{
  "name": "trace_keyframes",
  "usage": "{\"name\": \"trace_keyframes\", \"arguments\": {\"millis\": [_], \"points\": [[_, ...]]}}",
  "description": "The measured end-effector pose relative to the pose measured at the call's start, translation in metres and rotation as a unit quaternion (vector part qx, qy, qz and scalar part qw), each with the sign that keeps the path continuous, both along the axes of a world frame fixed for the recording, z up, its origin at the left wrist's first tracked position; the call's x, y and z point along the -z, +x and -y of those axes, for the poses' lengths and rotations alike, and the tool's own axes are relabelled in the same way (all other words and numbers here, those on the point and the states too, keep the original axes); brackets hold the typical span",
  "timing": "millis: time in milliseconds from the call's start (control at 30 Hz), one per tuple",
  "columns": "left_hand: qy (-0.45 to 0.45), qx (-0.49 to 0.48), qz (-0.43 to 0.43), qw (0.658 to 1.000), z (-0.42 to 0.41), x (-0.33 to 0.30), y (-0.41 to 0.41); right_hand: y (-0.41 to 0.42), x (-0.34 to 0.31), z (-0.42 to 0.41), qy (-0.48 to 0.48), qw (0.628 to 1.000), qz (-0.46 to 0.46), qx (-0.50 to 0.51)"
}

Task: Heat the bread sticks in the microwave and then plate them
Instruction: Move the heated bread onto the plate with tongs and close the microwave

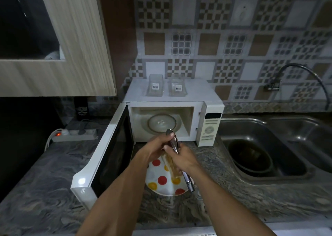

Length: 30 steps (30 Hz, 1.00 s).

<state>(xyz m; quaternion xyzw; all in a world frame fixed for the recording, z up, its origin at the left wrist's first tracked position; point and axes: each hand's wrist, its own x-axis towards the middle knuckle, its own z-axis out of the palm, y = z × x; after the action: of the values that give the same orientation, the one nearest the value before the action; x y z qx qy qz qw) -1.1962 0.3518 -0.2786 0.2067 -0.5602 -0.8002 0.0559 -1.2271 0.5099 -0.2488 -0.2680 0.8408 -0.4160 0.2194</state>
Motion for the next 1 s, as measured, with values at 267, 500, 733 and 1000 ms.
{"name": "trace_keyframes", "arguments": {"millis": [267, 500, 733, 1000], "points": [[0.011, -0.122, 0.070, 0.990, 0.012, 0.006, 0.014, 0.015, 0.007, 0.008, -0.017, 0.995, 0.096, 0.024], [0.036, -0.199, 0.134, 0.970, 0.010, 0.030, 0.021, 0.016, 0.047, -0.011, 0.056, 0.992, 0.111, 0.018], [-0.093, -0.177, 0.264, 0.944, -0.005, 0.063, 0.017, 0.034, 0.088, 0.005, 0.109, 0.994, 0.012, 0.028], [-0.249, -0.186, 0.357, 0.881, -0.003, 0.089, 0.018, 0.037, 0.118, 0.023, 0.152, 0.983, -0.099, -0.032]]}}
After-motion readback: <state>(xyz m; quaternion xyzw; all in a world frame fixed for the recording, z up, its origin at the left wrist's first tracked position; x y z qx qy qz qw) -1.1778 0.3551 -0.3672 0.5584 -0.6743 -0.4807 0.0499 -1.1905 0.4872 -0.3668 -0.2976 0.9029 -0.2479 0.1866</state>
